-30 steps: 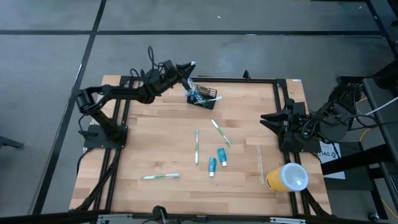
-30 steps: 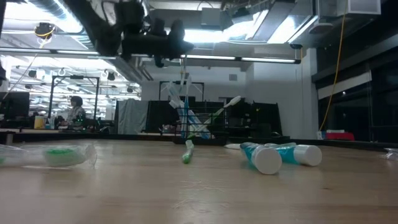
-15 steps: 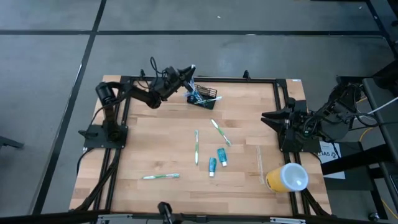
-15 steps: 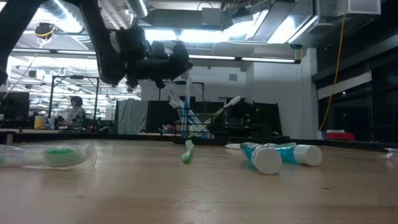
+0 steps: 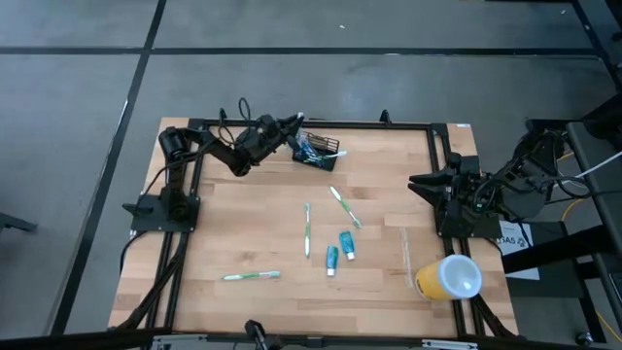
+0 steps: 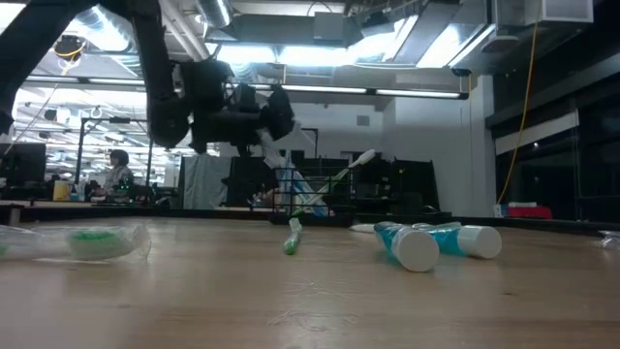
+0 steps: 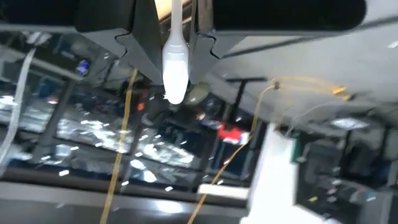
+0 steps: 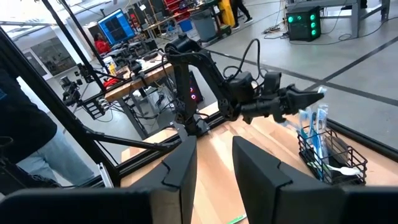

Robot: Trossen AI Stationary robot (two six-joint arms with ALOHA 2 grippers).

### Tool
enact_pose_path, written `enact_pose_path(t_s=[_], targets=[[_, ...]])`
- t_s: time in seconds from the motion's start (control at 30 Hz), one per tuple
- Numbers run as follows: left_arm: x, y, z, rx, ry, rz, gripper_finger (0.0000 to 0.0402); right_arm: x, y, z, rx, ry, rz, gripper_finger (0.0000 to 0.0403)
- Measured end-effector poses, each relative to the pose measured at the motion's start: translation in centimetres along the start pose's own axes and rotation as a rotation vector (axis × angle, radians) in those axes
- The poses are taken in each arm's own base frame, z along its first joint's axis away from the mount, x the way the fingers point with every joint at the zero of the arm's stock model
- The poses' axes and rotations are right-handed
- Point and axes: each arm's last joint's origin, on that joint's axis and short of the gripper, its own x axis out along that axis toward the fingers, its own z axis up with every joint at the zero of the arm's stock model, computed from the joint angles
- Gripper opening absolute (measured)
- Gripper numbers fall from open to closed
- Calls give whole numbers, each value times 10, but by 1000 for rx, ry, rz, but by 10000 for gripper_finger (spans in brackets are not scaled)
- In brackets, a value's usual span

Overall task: Pick & Place toothbrushing station
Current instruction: Put the blue toothbrush into the wire organizer

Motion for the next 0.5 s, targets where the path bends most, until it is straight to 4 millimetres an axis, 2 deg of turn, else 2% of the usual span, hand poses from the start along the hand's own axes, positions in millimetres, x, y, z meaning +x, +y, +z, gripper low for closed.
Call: enact_pose_path(t_s=[0.2,0.33,0.5], targets=[[-25,7,-7,-35,11,51,46,0,0,0,-1,0,0,104],[-26,8,-9,-74,28,39,98,-1,-2,2,-2,-3,3,104],[-14,0,-1,-74,1,-58,161,-3,-4,3,5,-7,6,104]])
